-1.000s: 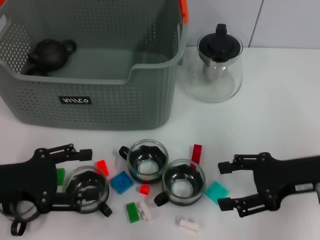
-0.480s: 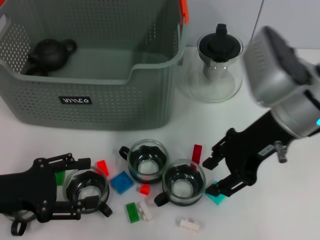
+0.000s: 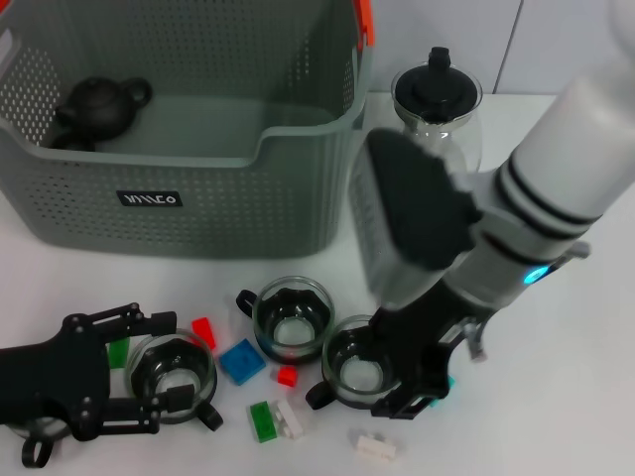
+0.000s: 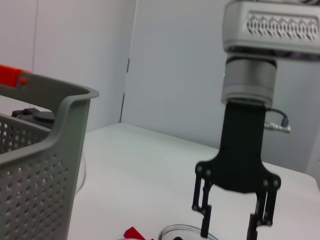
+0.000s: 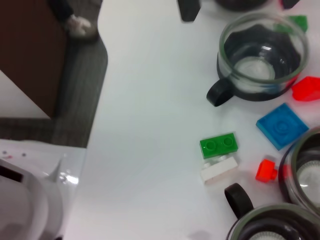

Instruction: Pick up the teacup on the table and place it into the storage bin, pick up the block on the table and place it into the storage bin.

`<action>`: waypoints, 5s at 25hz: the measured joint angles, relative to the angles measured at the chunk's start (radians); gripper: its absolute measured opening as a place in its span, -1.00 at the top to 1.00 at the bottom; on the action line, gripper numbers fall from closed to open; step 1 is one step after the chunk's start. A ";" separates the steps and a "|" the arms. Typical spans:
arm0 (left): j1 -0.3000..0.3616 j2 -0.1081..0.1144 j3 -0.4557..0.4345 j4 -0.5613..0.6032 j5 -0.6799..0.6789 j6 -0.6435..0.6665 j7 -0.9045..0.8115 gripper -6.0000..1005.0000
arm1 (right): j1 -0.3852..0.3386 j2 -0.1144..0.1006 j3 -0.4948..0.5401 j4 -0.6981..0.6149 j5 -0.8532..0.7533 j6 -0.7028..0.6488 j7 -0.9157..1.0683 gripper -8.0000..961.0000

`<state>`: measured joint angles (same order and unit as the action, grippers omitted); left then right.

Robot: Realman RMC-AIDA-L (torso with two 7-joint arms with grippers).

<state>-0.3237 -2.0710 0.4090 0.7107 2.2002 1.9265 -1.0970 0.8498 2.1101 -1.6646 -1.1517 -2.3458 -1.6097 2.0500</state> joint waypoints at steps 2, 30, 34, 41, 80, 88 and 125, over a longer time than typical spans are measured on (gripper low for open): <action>0.000 0.000 -0.005 -0.001 0.000 0.000 0.000 -0.71 | -0.005 0.000 -0.050 -0.003 -0.001 0.039 0.021 -0.18; -0.002 -0.002 -0.009 -0.011 0.003 -0.014 0.000 -0.71 | -0.078 -0.007 -0.167 0.000 0.005 0.160 0.054 0.61; -0.005 -0.002 -0.009 -0.012 0.001 -0.019 0.000 -0.71 | -0.096 -0.009 -0.099 -0.046 0.012 0.102 0.044 0.81; -0.002 -0.001 -0.009 -0.013 0.002 -0.020 0.000 -0.71 | -0.139 -0.011 0.137 -0.168 0.138 -0.124 -0.061 0.86; -0.006 -0.016 -0.001 -0.031 0.003 -0.018 0.000 -0.71 | 0.529 0.001 0.351 0.861 0.221 1.062 0.128 0.86; -0.006 -0.017 -0.002 -0.037 0.003 -0.021 0.000 -0.71 | 0.507 -0.001 0.318 0.862 0.223 0.995 0.120 0.78; 0.002 -0.010 -0.008 -0.028 0.014 -0.006 -0.001 -0.70 | -0.189 -0.035 0.535 -0.038 0.804 0.313 -0.264 -0.25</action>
<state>-0.3215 -2.0813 0.4012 0.6823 2.2142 1.9208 -1.0977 0.6613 2.0748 -1.1298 -1.1895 -1.5420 -1.2970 1.7856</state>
